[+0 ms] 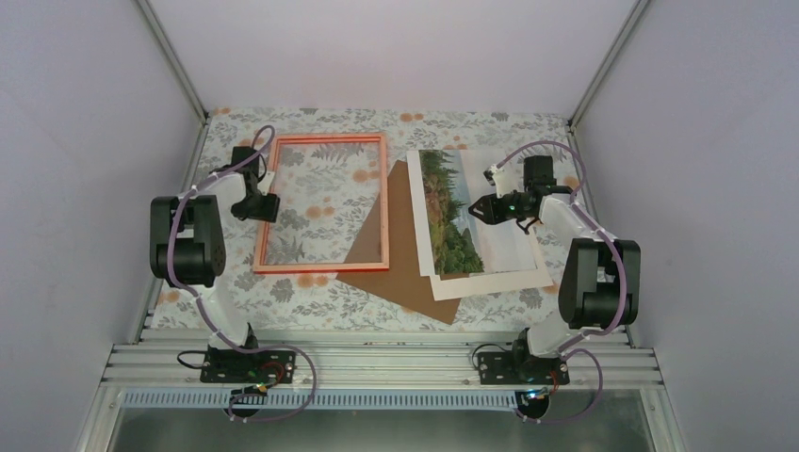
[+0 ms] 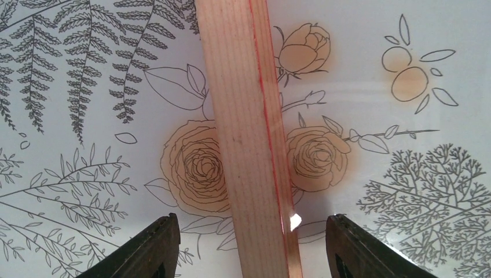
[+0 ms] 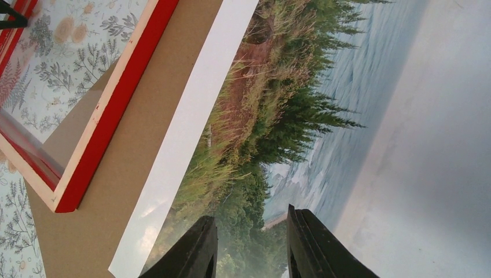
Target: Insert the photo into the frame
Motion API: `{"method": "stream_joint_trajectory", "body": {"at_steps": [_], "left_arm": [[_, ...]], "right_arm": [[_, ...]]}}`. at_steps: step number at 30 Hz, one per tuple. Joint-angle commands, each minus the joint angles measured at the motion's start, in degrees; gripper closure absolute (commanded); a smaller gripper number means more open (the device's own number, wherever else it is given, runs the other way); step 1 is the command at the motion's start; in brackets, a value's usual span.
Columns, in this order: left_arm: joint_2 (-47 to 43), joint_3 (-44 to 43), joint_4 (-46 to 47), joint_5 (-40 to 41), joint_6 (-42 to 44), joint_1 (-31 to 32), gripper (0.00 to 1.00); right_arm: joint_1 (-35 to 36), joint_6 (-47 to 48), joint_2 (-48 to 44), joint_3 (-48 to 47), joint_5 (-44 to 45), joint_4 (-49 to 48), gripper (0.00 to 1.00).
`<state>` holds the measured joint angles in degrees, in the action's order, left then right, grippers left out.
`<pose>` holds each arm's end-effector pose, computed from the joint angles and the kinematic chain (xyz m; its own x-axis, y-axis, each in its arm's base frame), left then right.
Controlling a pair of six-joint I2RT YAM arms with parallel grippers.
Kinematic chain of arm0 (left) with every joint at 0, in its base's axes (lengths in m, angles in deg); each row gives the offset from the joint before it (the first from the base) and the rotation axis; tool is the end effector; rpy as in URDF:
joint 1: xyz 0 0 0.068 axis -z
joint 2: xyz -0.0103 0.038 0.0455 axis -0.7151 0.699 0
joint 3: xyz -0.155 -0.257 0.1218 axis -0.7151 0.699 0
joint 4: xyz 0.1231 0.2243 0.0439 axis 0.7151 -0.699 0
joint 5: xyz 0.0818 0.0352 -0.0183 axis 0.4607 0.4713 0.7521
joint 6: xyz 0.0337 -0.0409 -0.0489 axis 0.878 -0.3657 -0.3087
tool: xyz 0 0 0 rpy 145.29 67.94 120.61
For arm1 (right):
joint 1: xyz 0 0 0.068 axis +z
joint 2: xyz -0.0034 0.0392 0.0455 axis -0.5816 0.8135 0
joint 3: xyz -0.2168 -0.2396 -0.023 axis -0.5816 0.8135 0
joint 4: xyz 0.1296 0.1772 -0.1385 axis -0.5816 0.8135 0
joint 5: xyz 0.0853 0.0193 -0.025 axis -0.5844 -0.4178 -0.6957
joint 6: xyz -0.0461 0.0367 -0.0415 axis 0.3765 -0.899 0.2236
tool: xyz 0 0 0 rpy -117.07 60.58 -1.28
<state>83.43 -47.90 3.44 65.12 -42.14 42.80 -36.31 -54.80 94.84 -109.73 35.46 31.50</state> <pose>0.3713 0.0217 0.1822 -0.9557 0.1020 -0.2762 0.0789 0.9925 0.0933 0.3176 0.0311 0.2415 -0.7774 -0.2160 -0.5907 -0.5019 0.7791 0.3756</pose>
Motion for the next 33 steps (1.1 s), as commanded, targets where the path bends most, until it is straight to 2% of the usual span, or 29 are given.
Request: {"method": "stream_joint_trajectory", "body": {"at_steps": [1, 7, 14, 19, 23, 26, 31, 33], "left_arm": [[0.16, -0.27, -0.26, -2.88, 3.26, -1.91, 0.36], [-5.3, -3.17, 1.18, -9.73, 7.58, -3.12, 0.31], [-10.44, -6.17, 3.25, -20.64, 16.13, 0.74, 0.16], [-16.04, -1.47, 9.2, -24.73, 29.04, 10.85, 0.08], [-20.98, 5.62, 15.88, -28.07, 39.27, 22.78, 0.08], [-23.38, 11.65, 22.3, -28.25, 42.5, 30.71, 0.11], [-25.58, 19.22, 31.83, -29.26, 46.27, 41.88, 0.16], [-24.7, 21.03, 35.46, -27.4, 46.67, 46.21, 0.18]], "right_arm": [[0.49, -0.49, -1.72, 0.72, -0.96, -0.87, 0.69], [0.49, 0.29, -1.99, 0.21, -0.72, -0.38, 0.68], [-0.54, 3.5, -0.91, -2.28, 0.93, 2.72, 0.65], [-3.19, 8.87, -0.23, -3.7, -0.11, 9.22, 0.61], [-6.44, 13.2, -0.18, -3.71, -0.08, 13.87, 0.59], [-9.56, 14.89, 0.33, -4.74, -0.42, 17.21, 0.57], [-14.35, 16.4, 0.89, -4.22, 3.84, 21.08, 0.57], [-17.18, 16.89, 0.3, -3.12, 5.58, 21.63, 0.57]]}}
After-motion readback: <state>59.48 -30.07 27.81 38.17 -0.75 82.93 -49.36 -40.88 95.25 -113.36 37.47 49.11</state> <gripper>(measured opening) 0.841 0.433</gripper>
